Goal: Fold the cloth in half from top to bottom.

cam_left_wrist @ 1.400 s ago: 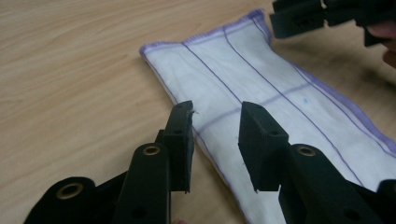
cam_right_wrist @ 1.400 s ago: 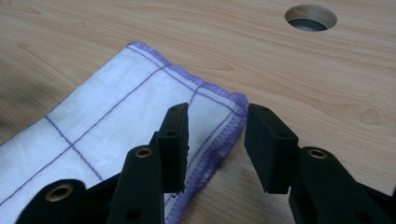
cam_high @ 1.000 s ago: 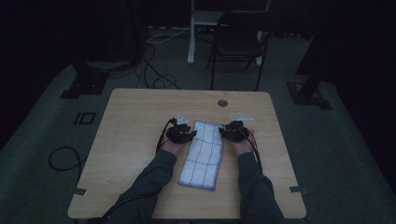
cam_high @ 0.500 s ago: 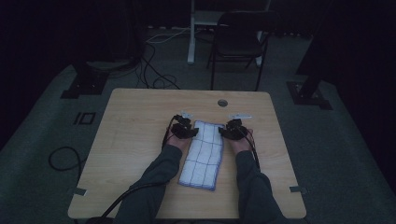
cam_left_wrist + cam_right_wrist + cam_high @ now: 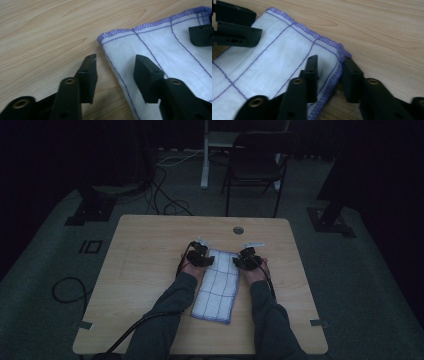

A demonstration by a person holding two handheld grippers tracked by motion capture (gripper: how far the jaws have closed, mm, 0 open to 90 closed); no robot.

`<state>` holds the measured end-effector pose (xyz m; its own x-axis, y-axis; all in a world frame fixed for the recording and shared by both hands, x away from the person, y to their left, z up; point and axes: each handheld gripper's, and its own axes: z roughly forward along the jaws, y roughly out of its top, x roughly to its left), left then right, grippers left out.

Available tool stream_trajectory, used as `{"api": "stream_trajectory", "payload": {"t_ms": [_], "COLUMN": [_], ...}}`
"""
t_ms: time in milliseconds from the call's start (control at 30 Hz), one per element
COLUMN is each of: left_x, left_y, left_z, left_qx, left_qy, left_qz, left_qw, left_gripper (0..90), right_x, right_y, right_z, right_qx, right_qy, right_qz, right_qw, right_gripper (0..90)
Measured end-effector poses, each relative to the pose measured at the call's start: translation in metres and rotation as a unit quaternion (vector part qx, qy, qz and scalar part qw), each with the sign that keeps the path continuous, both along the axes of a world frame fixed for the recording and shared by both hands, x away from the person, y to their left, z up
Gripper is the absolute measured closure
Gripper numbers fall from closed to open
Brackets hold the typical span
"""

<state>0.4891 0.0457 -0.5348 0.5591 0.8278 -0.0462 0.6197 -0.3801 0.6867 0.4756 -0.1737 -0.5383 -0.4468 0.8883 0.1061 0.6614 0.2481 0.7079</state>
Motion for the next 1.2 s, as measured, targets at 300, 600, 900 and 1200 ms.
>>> {"api": "stream_trajectory", "payload": {"t_ms": [300,600,900,1200], "left_x": [0.002,-0.001,-0.005,-0.005], "left_y": [-0.005,0.0,0.005,0.011], "left_z": [0.005,0.005,0.005,0.011], "left_qx": [-0.006,-0.011,-0.017,-0.024], "left_qy": [0.033,0.037,0.036,0.029], "left_qz": [-0.006,-0.003,0.011,0.014], "left_qw": [0.9994,0.9992,0.9991,0.9992], "left_gripper": [85.5,85.9,86.1,86.2], "right_x": [0.004,0.007,0.011,0.014], "right_y": [0.0,0.002,0.007,0.012], "right_z": [0.0,0.0,0.004,0.009], "right_qx": [0.015,0.018,0.022,0.029], "right_qy": [0.009,0.006,0.002,-0.006], "right_qz": [-0.004,-0.003,-0.004,-0.001], "right_qw": [0.9998,0.9998,0.9998,0.9996], "right_gripper": [85.3,85.8,86.4,86.7]}}
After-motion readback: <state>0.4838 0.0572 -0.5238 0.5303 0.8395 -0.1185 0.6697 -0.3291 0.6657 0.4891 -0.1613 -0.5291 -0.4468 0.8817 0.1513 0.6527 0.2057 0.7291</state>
